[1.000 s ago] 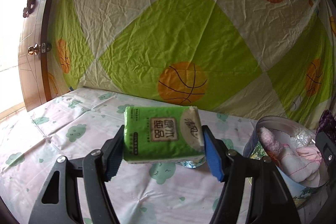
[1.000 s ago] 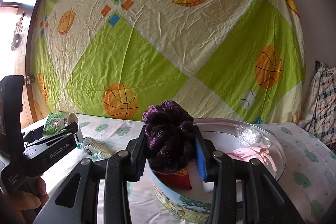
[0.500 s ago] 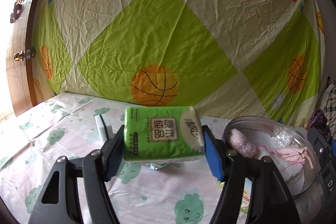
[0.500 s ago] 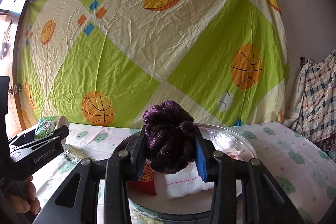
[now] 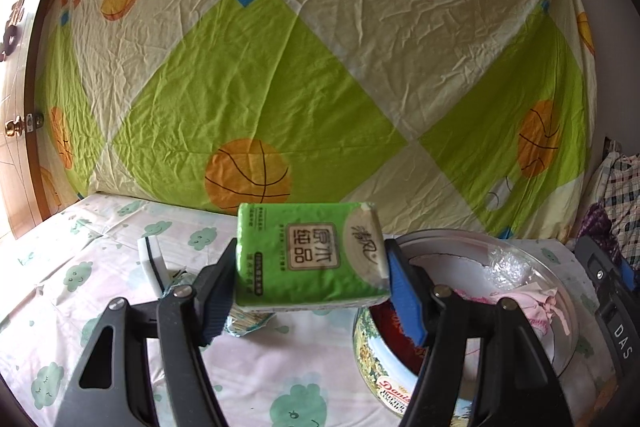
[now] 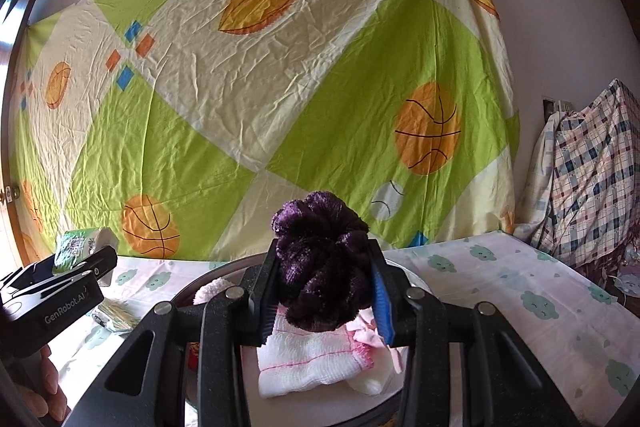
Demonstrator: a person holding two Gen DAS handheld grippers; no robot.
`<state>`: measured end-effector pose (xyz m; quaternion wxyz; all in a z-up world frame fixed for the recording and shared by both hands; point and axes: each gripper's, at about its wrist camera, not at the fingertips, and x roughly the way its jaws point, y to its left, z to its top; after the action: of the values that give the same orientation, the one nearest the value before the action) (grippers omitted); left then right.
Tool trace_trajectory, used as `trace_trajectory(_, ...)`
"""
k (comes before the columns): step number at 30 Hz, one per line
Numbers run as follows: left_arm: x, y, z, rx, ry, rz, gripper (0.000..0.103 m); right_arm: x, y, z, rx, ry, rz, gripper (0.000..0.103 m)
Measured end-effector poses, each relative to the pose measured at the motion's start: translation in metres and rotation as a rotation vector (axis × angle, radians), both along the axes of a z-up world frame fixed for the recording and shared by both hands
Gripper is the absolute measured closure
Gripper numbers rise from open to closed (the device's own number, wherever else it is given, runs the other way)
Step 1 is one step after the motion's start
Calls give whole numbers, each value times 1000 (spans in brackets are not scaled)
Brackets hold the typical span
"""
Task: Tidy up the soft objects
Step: 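Hold the purple scrunchie and green tissue pack above the tin with both grippers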
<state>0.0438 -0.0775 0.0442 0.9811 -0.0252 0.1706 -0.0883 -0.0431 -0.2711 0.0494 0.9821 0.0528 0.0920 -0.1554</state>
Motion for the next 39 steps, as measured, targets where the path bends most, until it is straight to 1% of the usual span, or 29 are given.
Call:
trace_trajectory(7, 1, -25, 7, -4, -9, -44, 35, 4, -21, 2, 13, -6, -49, 61)
trace_trajectory(18, 6, -58, 7, 0, 3, -87, 35, 10, -51, 5, 33, -11, -130, 61)
trace_trajectory(29, 18, -84, 4, 32, 48, -102, 35, 23, -58, 4, -43, 1, -179, 61)
trace_trajectory(36, 27, -94, 2, 51, 80, -98, 35, 36, -66, 0, -57, 28, -194, 61)
trace_trajectory(39, 31, -100, 1, 76, 92, -101, 35, 44, -69, -3, -62, 50, -191, 61)
